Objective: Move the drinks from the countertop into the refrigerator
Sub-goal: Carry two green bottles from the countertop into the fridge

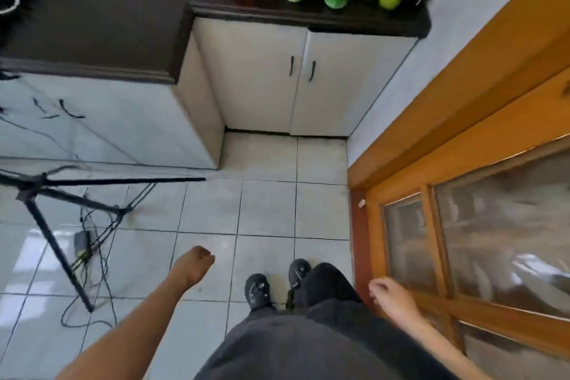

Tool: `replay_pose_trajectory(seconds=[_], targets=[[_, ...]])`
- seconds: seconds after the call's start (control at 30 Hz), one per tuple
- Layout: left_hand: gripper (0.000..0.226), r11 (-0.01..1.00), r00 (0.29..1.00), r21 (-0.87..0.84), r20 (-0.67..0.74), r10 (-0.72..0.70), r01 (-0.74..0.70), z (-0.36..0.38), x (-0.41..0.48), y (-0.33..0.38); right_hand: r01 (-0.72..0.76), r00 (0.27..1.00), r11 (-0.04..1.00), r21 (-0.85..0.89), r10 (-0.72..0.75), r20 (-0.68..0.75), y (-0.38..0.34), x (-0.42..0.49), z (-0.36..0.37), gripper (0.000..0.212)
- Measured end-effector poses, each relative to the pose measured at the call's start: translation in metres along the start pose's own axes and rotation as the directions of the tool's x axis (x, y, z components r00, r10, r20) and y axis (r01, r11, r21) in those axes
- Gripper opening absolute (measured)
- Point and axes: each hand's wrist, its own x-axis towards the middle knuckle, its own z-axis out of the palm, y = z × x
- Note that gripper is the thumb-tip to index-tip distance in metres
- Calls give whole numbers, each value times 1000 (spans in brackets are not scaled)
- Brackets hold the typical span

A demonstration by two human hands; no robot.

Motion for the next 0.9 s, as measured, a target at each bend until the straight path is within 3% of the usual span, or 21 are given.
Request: replay_pose_trajectory(seconds=[0.1, 0.2, 0.27, 0.5, 0.7, 0.8, 0.9], targets=[[28, 999, 999, 6, -32, 41, -41, -27, 42, 45, -77, 996, 995, 70, 80, -35, -9, 21, -11, 21], [22, 994, 995, 66, 48, 87, -90, -29, 74, 87, -92, 996, 995, 25, 92, -1, -22, 56, -26, 18], [31, 996, 992, 68, 109, 55, -63, -22, 90, 116, -108, 992, 994, -18, 109, 65, -36, 88, -43, 20], [28, 999, 958, 36, 288, 16, -28, -25, 130, 228, 10, 990, 984, -176, 15, 137, -139, 193, -151, 17], [34, 989, 986, -105, 120, 117, -105, -85, 170, 322, 109, 994, 982, -156, -105, 29, -237, 264, -230, 11], [20, 966, 989, -229, 50, 139, -124, -115, 197, 349, 157, 987, 980, -125, -158, 2, -280, 290, -244, 7], [23, 941, 987, -297, -46, 157, -164, -148, 232, 380, 169, 986, 985, -38, -169, 1, -321, 307, -250, 16]])
